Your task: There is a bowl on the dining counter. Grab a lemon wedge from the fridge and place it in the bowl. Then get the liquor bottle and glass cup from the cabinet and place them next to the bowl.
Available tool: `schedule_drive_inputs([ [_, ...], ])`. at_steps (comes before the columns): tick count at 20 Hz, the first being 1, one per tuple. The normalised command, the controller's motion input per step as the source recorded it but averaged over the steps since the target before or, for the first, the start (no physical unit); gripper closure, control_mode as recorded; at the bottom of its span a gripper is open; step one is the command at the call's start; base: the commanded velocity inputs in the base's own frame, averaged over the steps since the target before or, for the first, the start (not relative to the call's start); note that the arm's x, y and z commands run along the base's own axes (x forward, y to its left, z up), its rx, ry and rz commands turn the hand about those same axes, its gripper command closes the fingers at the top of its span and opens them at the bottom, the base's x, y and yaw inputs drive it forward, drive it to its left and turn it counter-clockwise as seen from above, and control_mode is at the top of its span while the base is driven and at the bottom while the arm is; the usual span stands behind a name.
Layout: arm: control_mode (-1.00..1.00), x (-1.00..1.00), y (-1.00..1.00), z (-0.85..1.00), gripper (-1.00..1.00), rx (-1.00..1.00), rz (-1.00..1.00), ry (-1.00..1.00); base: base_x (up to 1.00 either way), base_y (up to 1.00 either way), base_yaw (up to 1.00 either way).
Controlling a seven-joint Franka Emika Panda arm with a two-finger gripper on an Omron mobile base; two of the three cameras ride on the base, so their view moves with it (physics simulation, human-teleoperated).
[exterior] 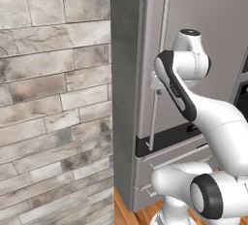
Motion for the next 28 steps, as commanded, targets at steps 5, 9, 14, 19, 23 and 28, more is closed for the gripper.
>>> schedule_drive_inputs([
  [5,1.00,0.00,0.00,0.00,-1.00,0.00,0.00,0.00,0.11,0.13,-0.14],
  [9,1.00,0.00,0.00,0.00,-1.00,0.00,0.00,0.00,0.12,0.18,-0.12],
  [14,1.00,0.00,0.00,0.00,-1.00,0.00,0.00,0.00,0.05,0.35,-0.17],
  [19,1.00,0.00,0.00,0.00,-1.00,0.00,0.00,0.00,0.23,0.20,-0.15],
  [23,-1.00,0.19,0.00,-0.08,-1.00,0.00,-0.01,-0.05,0.23,0.02,-0.06],
  [28,-1.00,0.01,0.00,-0.02,-1.00,-0.10,0.07,-0.50,0.00,0.00,0.00],
])
